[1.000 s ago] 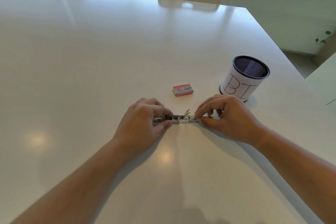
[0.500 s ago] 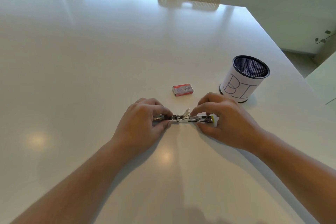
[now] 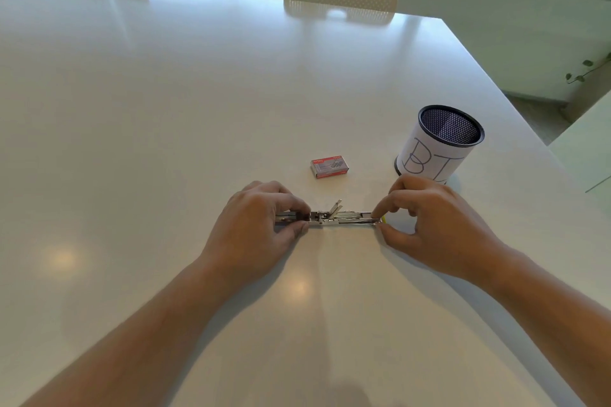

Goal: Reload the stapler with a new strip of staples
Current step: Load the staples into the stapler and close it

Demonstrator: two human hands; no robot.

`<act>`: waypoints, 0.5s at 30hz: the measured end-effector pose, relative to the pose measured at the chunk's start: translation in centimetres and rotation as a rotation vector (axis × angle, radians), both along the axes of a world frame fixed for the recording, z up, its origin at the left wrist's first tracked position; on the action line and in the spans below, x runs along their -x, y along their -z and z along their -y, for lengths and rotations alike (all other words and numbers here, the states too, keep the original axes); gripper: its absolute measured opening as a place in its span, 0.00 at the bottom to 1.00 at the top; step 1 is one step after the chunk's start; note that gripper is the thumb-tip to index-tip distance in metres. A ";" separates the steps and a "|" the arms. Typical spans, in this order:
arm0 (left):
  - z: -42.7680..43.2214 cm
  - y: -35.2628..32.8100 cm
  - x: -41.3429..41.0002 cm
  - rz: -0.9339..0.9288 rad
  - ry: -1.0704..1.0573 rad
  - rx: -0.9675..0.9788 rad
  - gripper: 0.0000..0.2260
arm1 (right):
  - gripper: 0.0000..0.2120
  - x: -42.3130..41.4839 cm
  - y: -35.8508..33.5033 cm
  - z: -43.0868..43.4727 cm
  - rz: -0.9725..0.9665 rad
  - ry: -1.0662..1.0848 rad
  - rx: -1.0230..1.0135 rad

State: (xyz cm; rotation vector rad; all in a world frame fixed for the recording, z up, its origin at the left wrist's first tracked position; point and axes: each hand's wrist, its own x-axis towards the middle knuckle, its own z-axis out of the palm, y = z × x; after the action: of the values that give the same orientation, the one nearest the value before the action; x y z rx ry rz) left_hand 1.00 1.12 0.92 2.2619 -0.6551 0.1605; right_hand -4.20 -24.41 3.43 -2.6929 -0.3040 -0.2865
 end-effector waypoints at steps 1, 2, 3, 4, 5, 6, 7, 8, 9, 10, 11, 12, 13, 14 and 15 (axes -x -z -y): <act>0.0 0.0 0.0 -0.001 -0.001 0.002 0.06 | 0.05 0.0 0.0 0.0 -0.007 0.004 -0.009; 0.0 0.0 0.0 -0.002 -0.001 0.003 0.06 | 0.05 0.1 0.0 0.0 -0.011 0.006 -0.017; 0.0 0.0 0.0 -0.002 -0.002 0.004 0.06 | 0.06 0.1 0.0 -0.2 -0.007 0.007 -0.023; 0.0 0.1 0.1 -0.001 -0.003 0.003 0.06 | 0.08 0.1 -0.1 -0.3 0.001 0.009 -0.029; 0.0 0.1 0.1 0.000 -0.006 0.001 0.06 | 0.10 0.1 -0.2 -0.5 0.009 0.012 -0.037; 0.0 0.1 0.0 0.001 -0.009 -0.001 0.06 | 0.12 0.0 -0.3 -0.8 0.015 0.013 -0.051; 0.0 0.1 0.0 0.002 -0.013 0.000 0.06 | 0.15 -0.1 -0.4 -1.1 0.019 0.009 -0.068; 0.0 0.1 0.0 0.001 -0.014 0.001 0.06 | 0.17 -0.1 -0.5 -1.5 0.019 -0.005 -0.085; 0.1 0.1 0.0 0.001 -0.013 0.001 0.06 | 0.20 -0.2 -0.6 -2.0 0.019 -0.028 -0.092; 0.1 0.2 -0.1 0.002 -0.010 0.001 0.06 | 0.22 -0.3 -0.7 -2.4 0.020 -0.057 -0.082; 0.1 0.2 -0.1 0.003 -0.011 -0.001 0.06 | 0.23 -0.3 -0.7 -2.8 0.022 -0.086 -0.055; 0.1 0.2 0.0 0.005 -0.018 -0.001 0.06 | 0.23 -0.3 -0.7 -3.2 0.022 -0.109 -0.021; 0.1 0.2 0.0 0.005 -0.026 0.000 0.06 | 0.23 -0.4 -0.6 -3.4 0.024 -0.126 0.008; 0.0 0.2 0.0 0.006 -0.032 -0.001 0.06 | 0.21 -0.4 -0.6 -3.5 0.032 -0.136 0.029; 0.0 0.2 0.0 0.006 -0.035 -0.002 0.06 | 0.19 -0.5 -0.5 -3.5 0.050 -0.139 0.048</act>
State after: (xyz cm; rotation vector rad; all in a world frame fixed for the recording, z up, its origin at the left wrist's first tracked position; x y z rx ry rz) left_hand 1.01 1.12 0.69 2.2765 -0.6196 0.1833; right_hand -3.74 -20.92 3.92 -2.6980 -0.5163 -0.3087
